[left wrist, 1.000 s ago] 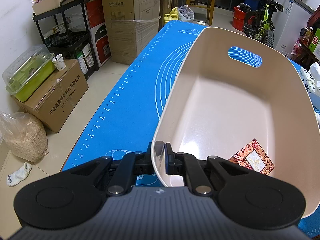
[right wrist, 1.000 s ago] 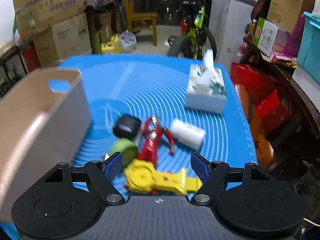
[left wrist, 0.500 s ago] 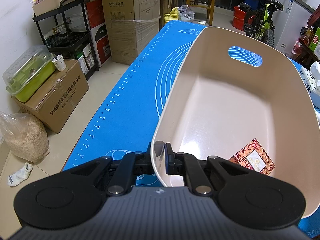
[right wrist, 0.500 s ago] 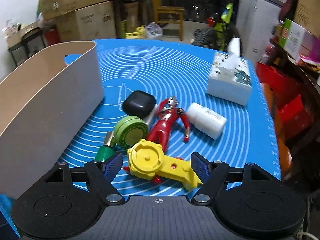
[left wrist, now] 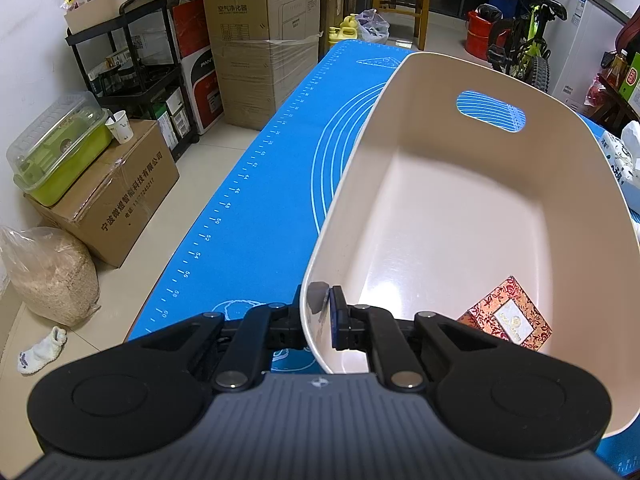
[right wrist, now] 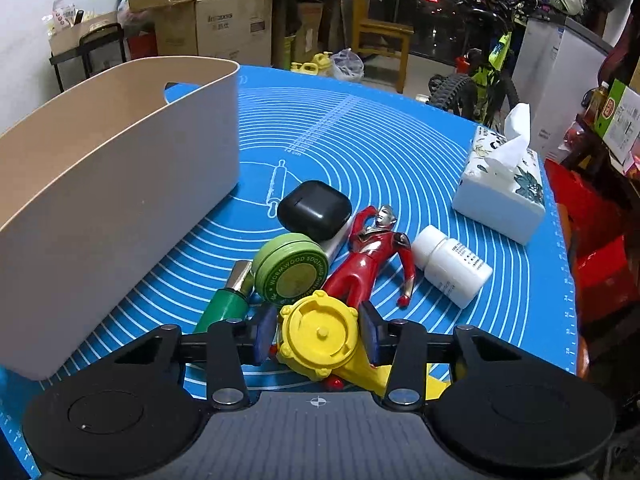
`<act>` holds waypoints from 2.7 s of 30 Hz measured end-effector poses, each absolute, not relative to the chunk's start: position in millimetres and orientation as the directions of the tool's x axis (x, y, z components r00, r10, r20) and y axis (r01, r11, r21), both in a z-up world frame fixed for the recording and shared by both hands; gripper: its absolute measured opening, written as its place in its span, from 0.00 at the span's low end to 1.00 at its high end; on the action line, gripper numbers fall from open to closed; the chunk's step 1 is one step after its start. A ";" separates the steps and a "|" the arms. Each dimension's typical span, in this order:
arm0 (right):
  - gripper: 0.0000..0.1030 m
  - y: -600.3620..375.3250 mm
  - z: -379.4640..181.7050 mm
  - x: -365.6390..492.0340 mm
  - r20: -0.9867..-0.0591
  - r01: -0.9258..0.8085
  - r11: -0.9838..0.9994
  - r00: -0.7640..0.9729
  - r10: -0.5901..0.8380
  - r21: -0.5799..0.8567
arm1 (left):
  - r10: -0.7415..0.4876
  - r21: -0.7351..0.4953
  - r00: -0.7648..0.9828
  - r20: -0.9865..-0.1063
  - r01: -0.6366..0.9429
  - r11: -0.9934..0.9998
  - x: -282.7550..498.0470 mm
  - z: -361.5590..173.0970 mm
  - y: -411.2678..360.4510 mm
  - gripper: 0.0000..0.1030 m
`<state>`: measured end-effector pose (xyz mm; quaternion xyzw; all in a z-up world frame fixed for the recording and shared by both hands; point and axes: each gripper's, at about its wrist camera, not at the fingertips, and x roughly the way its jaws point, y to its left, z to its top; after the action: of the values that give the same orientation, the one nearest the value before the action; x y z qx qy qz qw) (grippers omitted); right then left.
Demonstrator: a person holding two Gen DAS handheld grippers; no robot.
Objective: Organize rigid objects
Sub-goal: 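Grasp the yellow plastic toy piece with the right tool and lift, then carry the yellow piece over the basket and release it with the right tool, then move the right tool back and grasp the green bottle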
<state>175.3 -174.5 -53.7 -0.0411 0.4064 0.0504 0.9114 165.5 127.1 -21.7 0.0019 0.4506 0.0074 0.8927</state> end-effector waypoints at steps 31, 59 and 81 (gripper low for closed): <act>0.48 -131.9 75.8 146.2 -0.491 -0.094 0.996 0.868 0.076 -0.013 | 0.012 0.002 0.591 -0.807 -0.018 1.000 165.3 -20.6 126.3 0.12; 0.49 11.0 17.9 190.6 -0.655 -0.269 0.961 0.717 0.240 0.057 | 0.004 -0.008 0.588 -0.809 -0.017 1.000 165.9 -21.3 126.0 0.11; 0.73 -86.5 50.9 161.6 -0.580 -0.117 0.989 0.801 0.149 0.094 | 0.006 -0.007 0.586 -0.810 -0.020 1.000 165.9 -20.8 125.2 0.11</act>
<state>161.6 -86.5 50.9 0.0265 0.3078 0.0701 0.9485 165.9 125.2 -20.8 -0.0074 0.4550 0.0073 0.8904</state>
